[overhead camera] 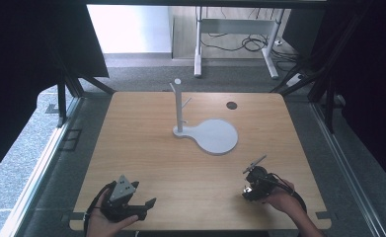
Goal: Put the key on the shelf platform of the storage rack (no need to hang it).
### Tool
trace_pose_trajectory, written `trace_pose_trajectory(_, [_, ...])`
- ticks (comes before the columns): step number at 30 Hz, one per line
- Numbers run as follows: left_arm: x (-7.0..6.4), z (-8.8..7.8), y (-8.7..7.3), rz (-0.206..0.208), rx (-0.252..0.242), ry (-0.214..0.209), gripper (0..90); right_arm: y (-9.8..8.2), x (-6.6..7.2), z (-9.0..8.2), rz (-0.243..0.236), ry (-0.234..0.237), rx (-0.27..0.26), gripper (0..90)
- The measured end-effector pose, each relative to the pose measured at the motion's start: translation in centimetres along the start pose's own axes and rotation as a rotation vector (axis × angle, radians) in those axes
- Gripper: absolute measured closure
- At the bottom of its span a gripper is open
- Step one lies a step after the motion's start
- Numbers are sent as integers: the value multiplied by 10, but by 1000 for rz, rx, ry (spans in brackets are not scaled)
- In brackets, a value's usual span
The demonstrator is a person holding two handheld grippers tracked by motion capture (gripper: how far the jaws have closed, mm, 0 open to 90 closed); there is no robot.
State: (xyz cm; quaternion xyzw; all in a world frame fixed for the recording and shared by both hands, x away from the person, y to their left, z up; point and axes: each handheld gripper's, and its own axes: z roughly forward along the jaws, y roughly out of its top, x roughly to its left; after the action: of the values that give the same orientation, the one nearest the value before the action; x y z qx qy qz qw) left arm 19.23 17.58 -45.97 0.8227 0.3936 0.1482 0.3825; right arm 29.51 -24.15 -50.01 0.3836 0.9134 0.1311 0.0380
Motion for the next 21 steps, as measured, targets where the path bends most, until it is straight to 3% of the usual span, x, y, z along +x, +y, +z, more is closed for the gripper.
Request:
trace_pose_trajectory(9, [0, 0, 0, 0, -2, 1, 222, 3, 4, 2, -11, -29, 20, 534])
trace_pose_trajectory(17, [-1, 0, 0, 2, -3, -1, 222, 4, 4, 1, -1, -27, 19, 657])
trace_pose_trajectory(21, [-1, 1, 0, 4, -2, -1, 222, 5, 3, 1, -2, -24, 21, 665])
